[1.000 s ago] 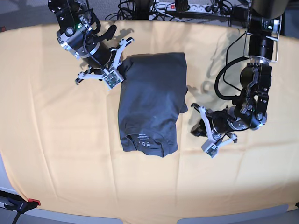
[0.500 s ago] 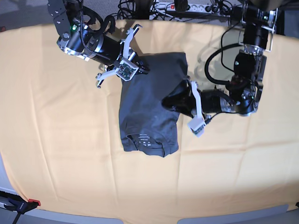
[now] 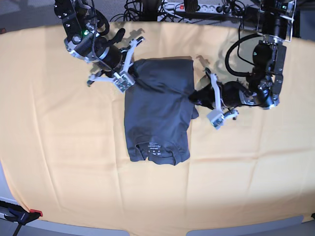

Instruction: Fold the T-shirt properly

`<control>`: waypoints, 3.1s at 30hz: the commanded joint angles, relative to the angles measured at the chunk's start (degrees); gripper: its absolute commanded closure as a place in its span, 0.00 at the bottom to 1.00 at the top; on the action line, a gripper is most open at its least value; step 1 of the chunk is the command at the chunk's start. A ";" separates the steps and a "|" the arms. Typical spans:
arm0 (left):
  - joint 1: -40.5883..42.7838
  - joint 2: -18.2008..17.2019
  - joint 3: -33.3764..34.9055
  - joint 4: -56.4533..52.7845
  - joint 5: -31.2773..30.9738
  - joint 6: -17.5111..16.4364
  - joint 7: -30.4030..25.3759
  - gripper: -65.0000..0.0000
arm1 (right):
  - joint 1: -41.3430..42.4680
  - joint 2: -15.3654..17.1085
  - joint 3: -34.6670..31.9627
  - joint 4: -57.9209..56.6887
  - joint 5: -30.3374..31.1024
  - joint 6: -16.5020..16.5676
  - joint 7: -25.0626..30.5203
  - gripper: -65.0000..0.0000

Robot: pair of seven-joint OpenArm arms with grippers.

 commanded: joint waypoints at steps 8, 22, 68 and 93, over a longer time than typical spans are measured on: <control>2.64 -1.29 -17.51 9.38 -28.04 -0.47 10.25 1.00 | -0.94 0.37 8.09 13.88 6.38 0.94 1.40 1.00; 18.08 -4.46 -38.12 9.66 -39.24 -0.47 19.12 1.00 | -7.43 0.90 50.51 13.81 62.71 26.21 -11.89 1.00; 65.77 -0.26 -21.42 -6.97 -12.70 0.55 -3.04 1.00 | -40.41 7.85 34.95 -36.59 38.91 26.37 2.69 1.00; 30.49 19.10 10.54 -62.93 36.24 34.23 -68.65 1.00 | -6.40 -5.77 -4.81 -79.34 0.07 -0.48 44.89 1.00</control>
